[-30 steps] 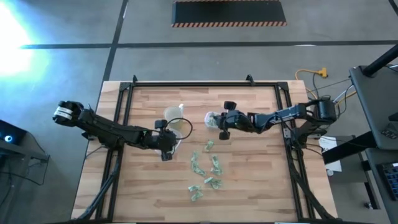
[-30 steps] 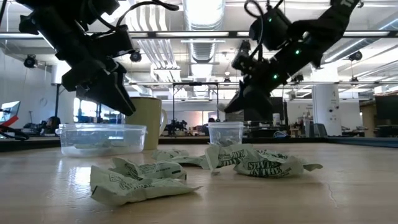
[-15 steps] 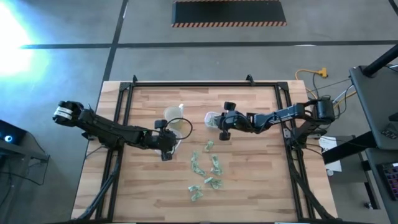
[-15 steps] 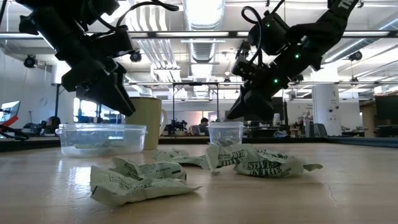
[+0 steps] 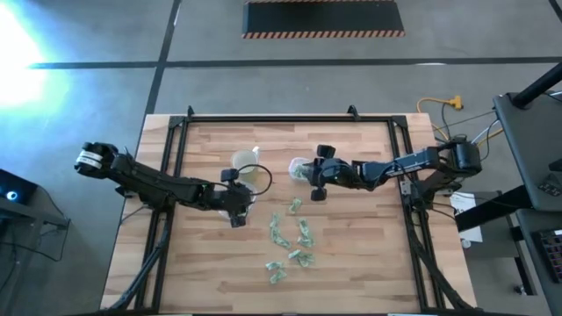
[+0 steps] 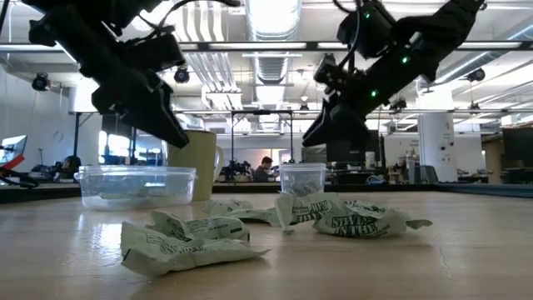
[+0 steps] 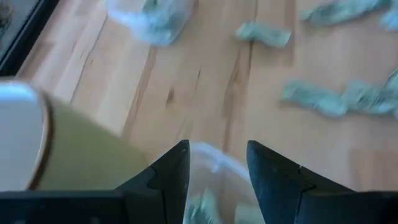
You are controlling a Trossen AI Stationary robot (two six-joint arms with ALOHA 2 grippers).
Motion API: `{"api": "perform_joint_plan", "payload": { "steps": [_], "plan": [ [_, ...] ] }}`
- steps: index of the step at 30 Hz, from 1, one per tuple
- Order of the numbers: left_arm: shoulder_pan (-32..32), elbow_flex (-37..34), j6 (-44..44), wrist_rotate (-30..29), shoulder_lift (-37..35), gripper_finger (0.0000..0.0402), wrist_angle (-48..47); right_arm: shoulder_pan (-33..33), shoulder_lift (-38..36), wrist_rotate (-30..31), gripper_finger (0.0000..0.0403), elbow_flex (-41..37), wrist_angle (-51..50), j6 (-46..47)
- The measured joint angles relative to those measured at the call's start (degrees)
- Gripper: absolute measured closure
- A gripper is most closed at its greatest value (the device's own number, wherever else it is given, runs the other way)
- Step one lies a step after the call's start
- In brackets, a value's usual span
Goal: Pick and place items into bin
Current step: Put the stevia packet into the bottom transparent bin
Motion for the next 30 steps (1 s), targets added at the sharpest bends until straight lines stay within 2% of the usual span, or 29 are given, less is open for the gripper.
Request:
{"api": "perform_joint_plan", "payload": {
  "steps": [7, 15, 19, 24, 30],
  "plan": [
    [-0.08, 0.00, 6.85, 10.04, 0.86, 0.0258, 9.67, 4.33, -4.88, -0.06, 0.0291, 0.00, -2.99, -0.32],
    [0.00, 2.09, 14.43, 10.22, 9.59, 0.0258, 17.44, 7.79, -10.28, -0.13, 0.0303, 0.00, -7.63, 0.81],
    [0.51, 5.64, 14.89, 10.74, 15.15, 0.0258, 17.25, 8.38, -12.28, -0.15, 0.0309, 0.00, -10.12, 1.91],
    [2.44, 9.86, 14.46, 14.44, 21.00, 0.0258, 16.27, 8.45, -13.24, -0.15, 0.0313, -0.11, -11.56, 3.31],
    [4.97, 14.09, 10.19, 15.36, 25.42, 0.0258, 9.34, 8.45, -12.81, -0.15, 0.0312, -0.13, -12.65, 4.14]
  ]
}}
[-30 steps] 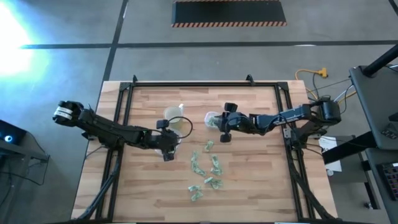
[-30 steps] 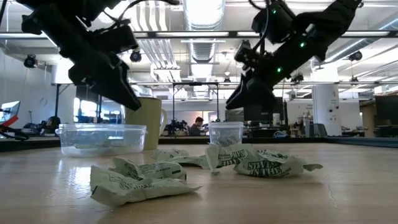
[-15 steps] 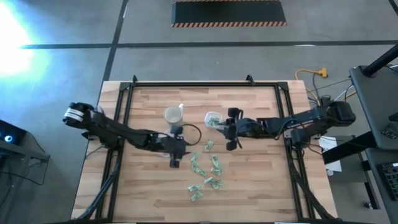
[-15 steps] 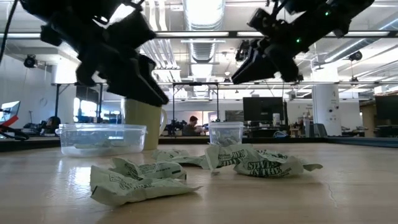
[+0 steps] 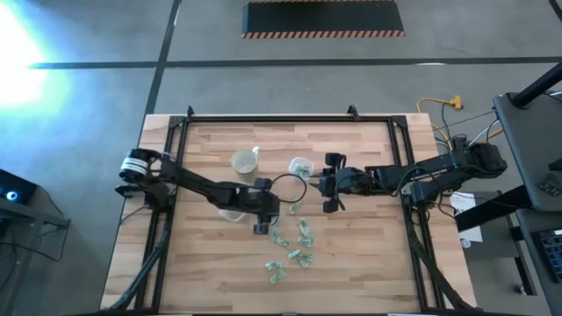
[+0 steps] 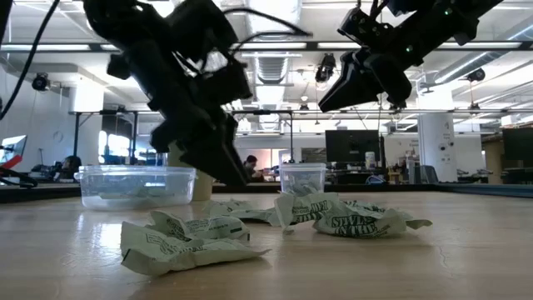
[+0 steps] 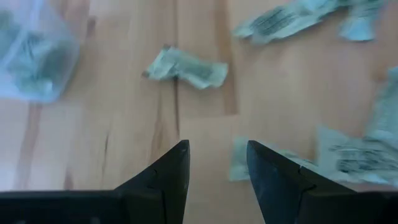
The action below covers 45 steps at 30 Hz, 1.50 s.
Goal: Pick and place items into bin
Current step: Put the stevia packet into the bottom transparent bin
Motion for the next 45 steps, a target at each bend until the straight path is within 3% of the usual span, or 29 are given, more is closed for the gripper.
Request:
{"api": "perform_joint_plan", "payload": {
  "steps": [16, 45],
  "plan": [
    [1.30, 0.79, -2.57, 7.93, 1.90, 0.0258, -1.78, -0.02, 0.13, 0.02, 0.0326, -0.02, -1.30, 1.02],
    [0.64, 2.30, -1.17, 10.36, 2.18, 0.0258, -5.27, -0.02, 0.17, 0.02, 0.0324, -0.02, -2.57, 1.91]
  ]
}}
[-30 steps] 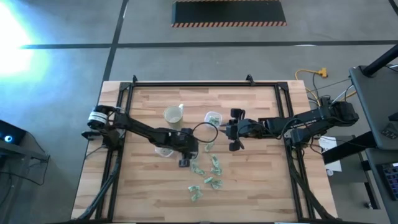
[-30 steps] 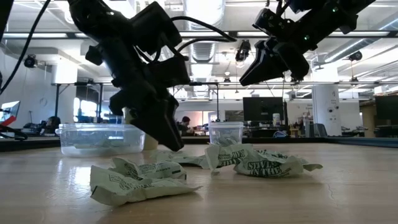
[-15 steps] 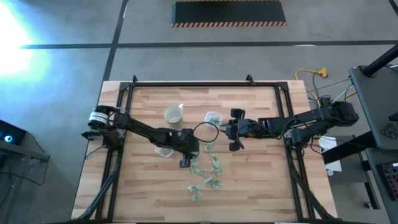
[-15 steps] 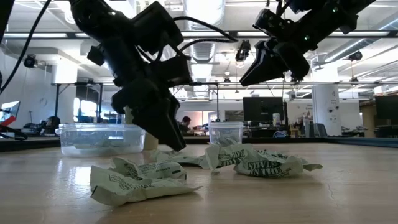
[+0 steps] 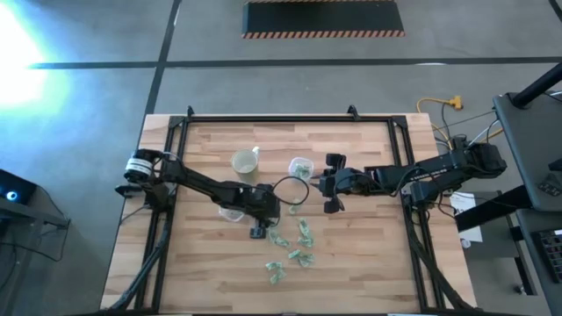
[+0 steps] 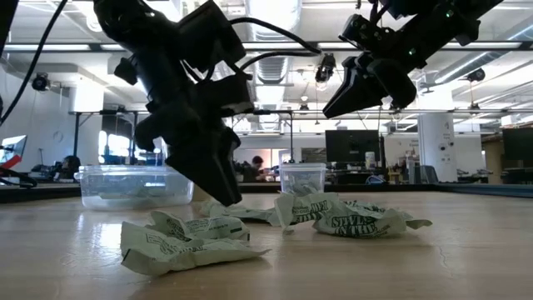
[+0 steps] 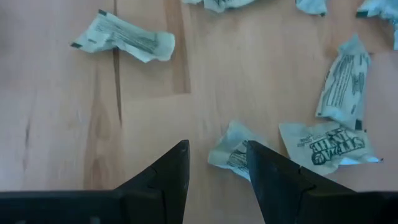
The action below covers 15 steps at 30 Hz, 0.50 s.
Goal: Pick and place items into bin
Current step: Put the stevia packet into the bottom transparent bin
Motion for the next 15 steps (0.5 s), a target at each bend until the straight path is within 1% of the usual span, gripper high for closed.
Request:
{"api": "perform_joint_plan", "payload": {
  "steps": [5, 8, 13, 15],
  "plan": [
    [-0.10, -0.02, 2.77, -1.19, 0.14, 0.0258, 0.18, 0.00, 0.00, 0.00, 0.0331, 0.00, -0.13, 0.02],
    [-0.10, -0.02, 3.67, -3.48, 0.84, 0.0258, 1.09, 0.00, 0.00, 0.00, 0.0335, 0.00, -0.13, 0.04],
    [-0.10, 1.35, 4.96, -4.04, 2.76, 0.0258, 1.29, -0.02, 0.02, 0.00, 0.0332, 0.00, -0.13, 0.11],
    [-0.15, 2.34, 6.40, -5.27, 3.76, 0.0258, 1.67, 0.00, 0.02, 0.00, 0.0329, 0.00, -0.13, 0.42]
  ]
}}
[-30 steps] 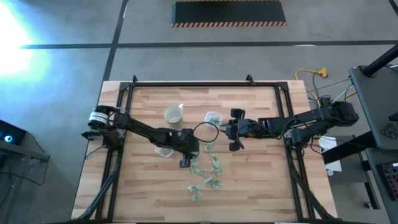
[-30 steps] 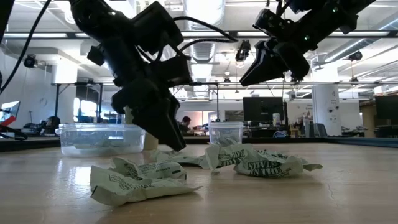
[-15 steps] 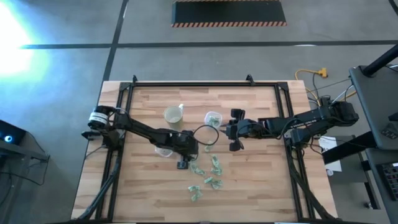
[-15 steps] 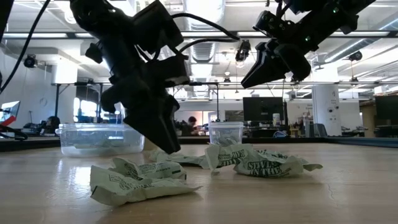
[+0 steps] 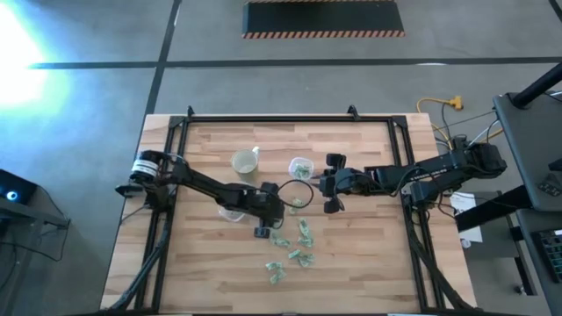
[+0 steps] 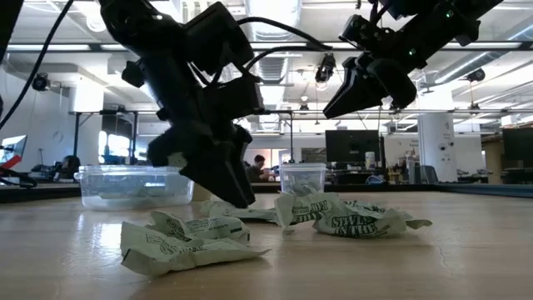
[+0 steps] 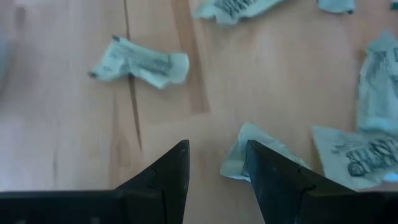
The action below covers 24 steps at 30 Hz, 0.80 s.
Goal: Pick and place items into bin
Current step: Put the stevia packet into the bottom transparent bin
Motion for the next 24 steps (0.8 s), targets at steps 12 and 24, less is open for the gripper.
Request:
{"api": "perform_joint_plan", "payload": {
  "steps": [12, 24],
  "plan": [
    [-0.17, 1.60, 0.49, -11.95, -0.80, 0.0258, 0.29, 0.00, 0.00, 0.00, 0.0329, 0.00, -0.27, 0.06],
    [-1.16, 1.55, -5.17, -2.21, -2.14, 0.0258, -4.22, -0.02, 0.00, 0.00, 0.0329, -0.09, -0.46, 0.31]
  ]
}}
